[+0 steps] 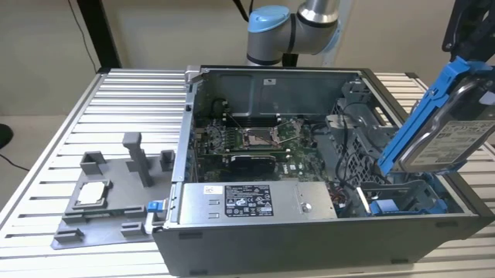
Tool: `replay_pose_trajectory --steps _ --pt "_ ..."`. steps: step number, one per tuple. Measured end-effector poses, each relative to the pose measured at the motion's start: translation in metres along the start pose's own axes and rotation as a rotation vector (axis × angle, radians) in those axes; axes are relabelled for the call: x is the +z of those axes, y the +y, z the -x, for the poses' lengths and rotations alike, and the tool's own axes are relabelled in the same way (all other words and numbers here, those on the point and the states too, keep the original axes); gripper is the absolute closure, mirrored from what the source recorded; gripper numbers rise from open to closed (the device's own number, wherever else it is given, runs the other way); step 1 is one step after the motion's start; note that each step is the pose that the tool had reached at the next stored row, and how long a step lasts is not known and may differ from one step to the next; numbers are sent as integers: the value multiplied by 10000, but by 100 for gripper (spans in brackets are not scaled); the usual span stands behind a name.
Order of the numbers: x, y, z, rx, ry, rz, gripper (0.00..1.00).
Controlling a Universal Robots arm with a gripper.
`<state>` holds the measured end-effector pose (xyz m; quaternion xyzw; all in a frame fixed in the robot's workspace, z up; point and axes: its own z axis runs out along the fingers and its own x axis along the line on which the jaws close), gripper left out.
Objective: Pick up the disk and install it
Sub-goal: 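Insert the disk into the insertion slot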
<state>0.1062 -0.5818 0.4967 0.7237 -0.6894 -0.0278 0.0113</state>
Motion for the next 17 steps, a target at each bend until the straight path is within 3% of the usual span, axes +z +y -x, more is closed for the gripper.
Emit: replay_pose_trajectory --steps 8,17 --pt "50 -3 -2 0 0 0 100" --pt "56 -4 -2 0 -1 0 100"
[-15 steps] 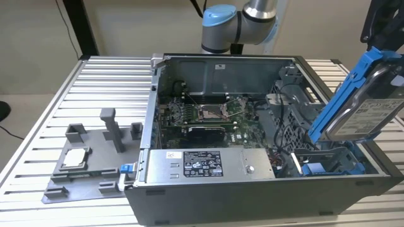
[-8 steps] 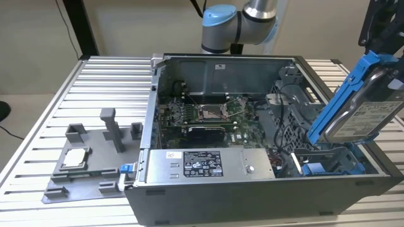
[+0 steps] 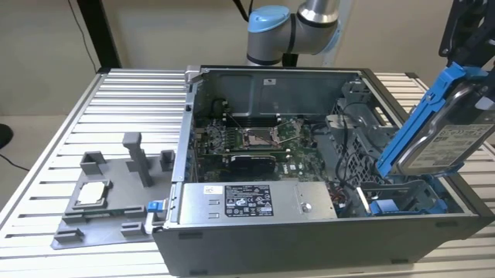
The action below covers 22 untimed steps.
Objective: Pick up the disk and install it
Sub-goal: 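Insert the disk into the insertion slot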
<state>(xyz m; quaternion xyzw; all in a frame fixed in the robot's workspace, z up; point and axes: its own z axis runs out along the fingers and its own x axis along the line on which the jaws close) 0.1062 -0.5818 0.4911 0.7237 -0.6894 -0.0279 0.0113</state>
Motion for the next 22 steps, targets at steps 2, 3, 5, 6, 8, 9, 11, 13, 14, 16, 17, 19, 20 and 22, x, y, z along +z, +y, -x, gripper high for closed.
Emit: replay_pose_trajectory --steps 2,3,5,6,8,9,11,13,14,16,17,19,20,22 --pt "5 0 0 0 -1 0 100" --pt "7 0 0 0 1 0 100" --pt "15 -1 0 0 1 0 100" --pt "19 -1 0 0 1 0 100" --pt "28 -2 -1 0 1 0 100" --pt "33 -2 -1 0 1 0 100" --pt "41 -2 -1 0 1 1 100" --pt "47 -3 -1 0 1 0 100" --pt "50 -3 -1 0 2 -1 100" --pt "58 -3 -1 0 0 -2 100" --pt "62 -3 -1 0 1 -2 100" --pt "70 -4 -2 0 1 -2 100" --pt "75 -4 -2 -1 2 -2 100" --pt "83 -5 -2 0 2 -2 100"
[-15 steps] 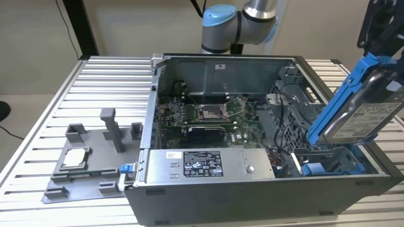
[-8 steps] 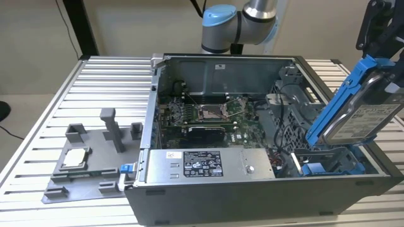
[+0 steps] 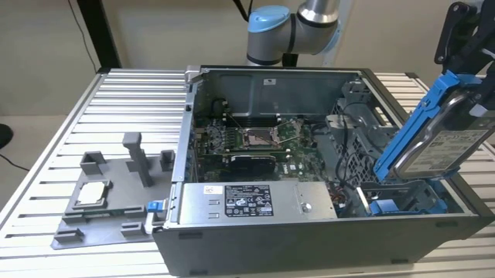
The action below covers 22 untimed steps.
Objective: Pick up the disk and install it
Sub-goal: 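Insert the disk into the insertion slot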
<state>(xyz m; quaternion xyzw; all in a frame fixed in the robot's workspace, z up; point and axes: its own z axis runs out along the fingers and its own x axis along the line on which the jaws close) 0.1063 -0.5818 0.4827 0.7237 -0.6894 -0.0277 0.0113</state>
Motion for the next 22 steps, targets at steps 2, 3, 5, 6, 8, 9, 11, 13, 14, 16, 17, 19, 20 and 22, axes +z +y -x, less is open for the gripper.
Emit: replay_pose_trajectory --steps 2,3,5,6,8,9,11,13,14,16,17,19,20,22 --pt "7 0 0 0 0 0 100" --pt "11 -1 0 0 -1 0 100" --pt "18 -1 0 0 0 0 100" --pt "21 -1 -1 0 0 0 100" --pt "27 -2 0 0 -1 0 100" --pt "30 -2 -1 0 0 0 100" --pt "35 -2 -1 0 0 0 100" --pt "40 -2 -1 0 0 0 100" --pt "44 -2 -1 0 0 0 100" --pt "51 -3 -1 0 0 0 100" --pt "57 -3 -1 0 0 0 100" --pt "72 -4 -2 1 -1 0 100" --pt "81 -5 -2 1 0 0 100" --pt "102 -6 -2 3 0 0 100"
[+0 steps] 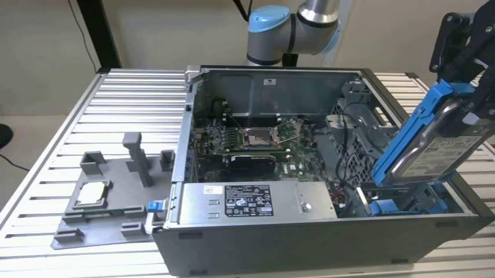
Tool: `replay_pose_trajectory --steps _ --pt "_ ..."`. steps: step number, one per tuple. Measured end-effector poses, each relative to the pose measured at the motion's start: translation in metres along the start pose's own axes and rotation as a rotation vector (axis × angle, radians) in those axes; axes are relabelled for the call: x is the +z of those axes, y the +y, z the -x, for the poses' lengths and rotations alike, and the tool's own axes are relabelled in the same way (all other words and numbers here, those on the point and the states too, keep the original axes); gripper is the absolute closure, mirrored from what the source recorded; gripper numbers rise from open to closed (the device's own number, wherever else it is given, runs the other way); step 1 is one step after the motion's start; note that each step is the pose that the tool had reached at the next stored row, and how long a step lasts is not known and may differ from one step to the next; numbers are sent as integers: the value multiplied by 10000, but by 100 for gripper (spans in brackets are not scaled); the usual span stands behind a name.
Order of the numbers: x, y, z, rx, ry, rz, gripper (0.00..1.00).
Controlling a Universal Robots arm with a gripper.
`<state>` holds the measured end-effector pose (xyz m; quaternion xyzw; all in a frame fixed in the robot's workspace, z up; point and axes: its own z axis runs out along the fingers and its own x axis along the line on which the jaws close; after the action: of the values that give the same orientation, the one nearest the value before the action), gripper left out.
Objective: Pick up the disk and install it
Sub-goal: 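Insert the disk into the insertion slot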
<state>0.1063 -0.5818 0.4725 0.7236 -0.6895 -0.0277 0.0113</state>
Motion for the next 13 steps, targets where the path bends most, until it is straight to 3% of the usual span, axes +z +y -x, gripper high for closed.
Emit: replay_pose_trajectory --steps 13 --pt "117 -20 -4 -3 -1 0 100"
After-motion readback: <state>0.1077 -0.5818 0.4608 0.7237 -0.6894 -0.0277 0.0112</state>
